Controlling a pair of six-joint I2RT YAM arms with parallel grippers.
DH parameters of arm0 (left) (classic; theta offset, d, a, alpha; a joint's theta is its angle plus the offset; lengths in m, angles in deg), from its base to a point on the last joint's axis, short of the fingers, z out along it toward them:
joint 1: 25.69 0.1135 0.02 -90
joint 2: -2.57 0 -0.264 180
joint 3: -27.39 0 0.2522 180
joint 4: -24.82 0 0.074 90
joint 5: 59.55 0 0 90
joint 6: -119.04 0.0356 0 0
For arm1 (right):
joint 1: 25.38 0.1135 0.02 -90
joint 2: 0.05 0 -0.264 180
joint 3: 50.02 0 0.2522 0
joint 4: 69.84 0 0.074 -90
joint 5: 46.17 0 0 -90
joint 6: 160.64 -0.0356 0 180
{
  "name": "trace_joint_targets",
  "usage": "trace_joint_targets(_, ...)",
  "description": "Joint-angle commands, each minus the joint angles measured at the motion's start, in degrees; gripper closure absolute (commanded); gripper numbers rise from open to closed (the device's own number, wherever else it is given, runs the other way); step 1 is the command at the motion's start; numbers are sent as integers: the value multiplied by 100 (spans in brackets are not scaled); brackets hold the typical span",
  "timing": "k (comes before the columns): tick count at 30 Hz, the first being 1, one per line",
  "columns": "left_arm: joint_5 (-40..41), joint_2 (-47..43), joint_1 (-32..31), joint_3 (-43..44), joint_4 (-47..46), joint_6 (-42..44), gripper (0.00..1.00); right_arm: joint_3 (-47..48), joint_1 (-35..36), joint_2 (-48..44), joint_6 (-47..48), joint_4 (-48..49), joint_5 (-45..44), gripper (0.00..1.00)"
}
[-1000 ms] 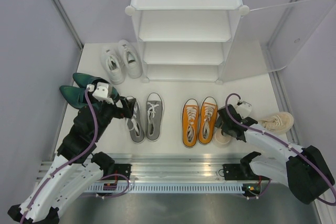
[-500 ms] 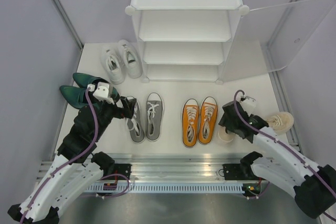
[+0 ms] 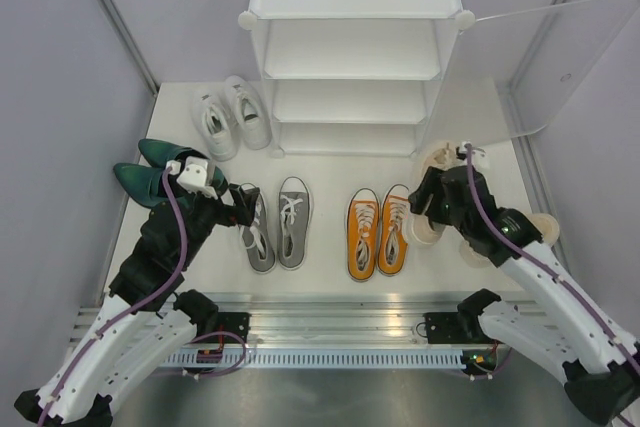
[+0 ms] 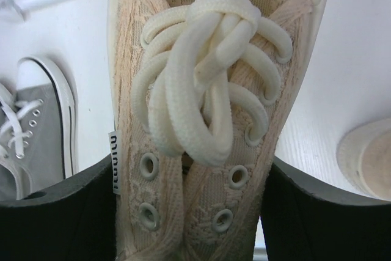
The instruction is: Place and organize the shoes in the shoe cabinet
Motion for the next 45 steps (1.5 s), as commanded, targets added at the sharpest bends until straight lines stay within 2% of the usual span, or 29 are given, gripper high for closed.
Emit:
trace_joint_targets(1,63,-72,-25,89,-126,181,0,452,182,926,428,833,727,99)
trace_joint_targets(7,81,-89,-25,89,-117,163,0,1243,1324,2508,568,1422,182,99)
trace_joint_targets(10,89,-81,-25,81,-117,163,0,1797,1598,3343,587,1527,147,98)
trace_joint_targets(21,160,-168,-34,98,-108,163,0,3265,1599,5612,1069,1941,525,96)
trace_joint_targets(34,-25,-168,-43,133,-99,128,1,4811,1432,7214,1693,1914,103,90)
trace_joint_targets(45,-236,-204,-51,177,-90,75,1,4945,1414,7601,1712,2722,-538,85)
